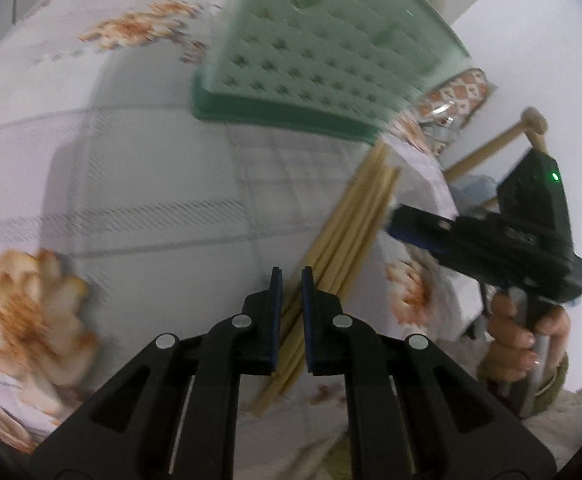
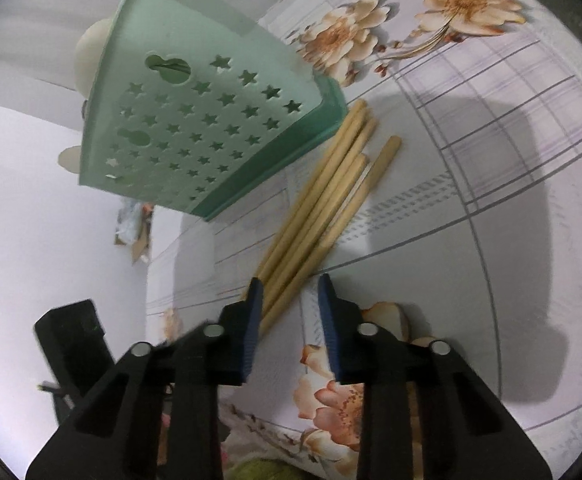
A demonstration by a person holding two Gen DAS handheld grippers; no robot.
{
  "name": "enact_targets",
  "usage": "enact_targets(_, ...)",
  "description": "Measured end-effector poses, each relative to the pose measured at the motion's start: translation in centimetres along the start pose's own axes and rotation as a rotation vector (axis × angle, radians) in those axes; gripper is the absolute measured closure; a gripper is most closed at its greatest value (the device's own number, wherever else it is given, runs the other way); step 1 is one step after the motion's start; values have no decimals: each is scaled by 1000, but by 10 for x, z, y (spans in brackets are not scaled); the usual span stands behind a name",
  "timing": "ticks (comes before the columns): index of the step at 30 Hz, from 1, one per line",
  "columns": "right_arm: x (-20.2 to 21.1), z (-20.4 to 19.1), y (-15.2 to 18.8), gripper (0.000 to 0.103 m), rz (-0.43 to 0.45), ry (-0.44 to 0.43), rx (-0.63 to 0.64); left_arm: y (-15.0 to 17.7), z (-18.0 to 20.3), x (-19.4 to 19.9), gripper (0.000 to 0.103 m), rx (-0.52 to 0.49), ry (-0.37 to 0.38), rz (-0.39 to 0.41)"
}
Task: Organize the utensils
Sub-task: 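Close both grippers on the bundle of wooden chopsticks, then pull one chopstick out with the left gripper while the right gripper holds the bundle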
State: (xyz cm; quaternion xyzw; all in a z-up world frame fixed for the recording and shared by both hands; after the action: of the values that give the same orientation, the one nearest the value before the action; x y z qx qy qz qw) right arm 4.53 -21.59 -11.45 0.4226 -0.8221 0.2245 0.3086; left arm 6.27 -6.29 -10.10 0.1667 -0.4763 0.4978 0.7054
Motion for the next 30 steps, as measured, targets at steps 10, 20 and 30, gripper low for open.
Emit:
enact_targets(10, 5, 14, -1, 97, 69, 108, -7, -1, 52, -35, 95, -67, 95, -78)
enact_targets(20, 23, 33, -23, 98, 138, 187, 4, -27, 92, -69, 95, -100, 150, -121)
enact_targets(30, 44, 44, -25, 100, 181, 292, 95, -29, 73, -51, 98, -99, 1, -30)
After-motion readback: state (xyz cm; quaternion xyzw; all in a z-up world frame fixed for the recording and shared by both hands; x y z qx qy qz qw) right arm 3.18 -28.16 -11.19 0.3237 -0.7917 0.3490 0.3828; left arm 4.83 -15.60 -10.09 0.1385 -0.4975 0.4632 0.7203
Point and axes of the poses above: each gripper's, at about its wrist camera, not at the fingertips, and x roughly against the way its jaws point, z to its right, y to its underside, the point moved 7 cm from there along -x, roughly the way its jaws point, and after that the axes turned 12 degrees about -z, right-handed, at the moved point
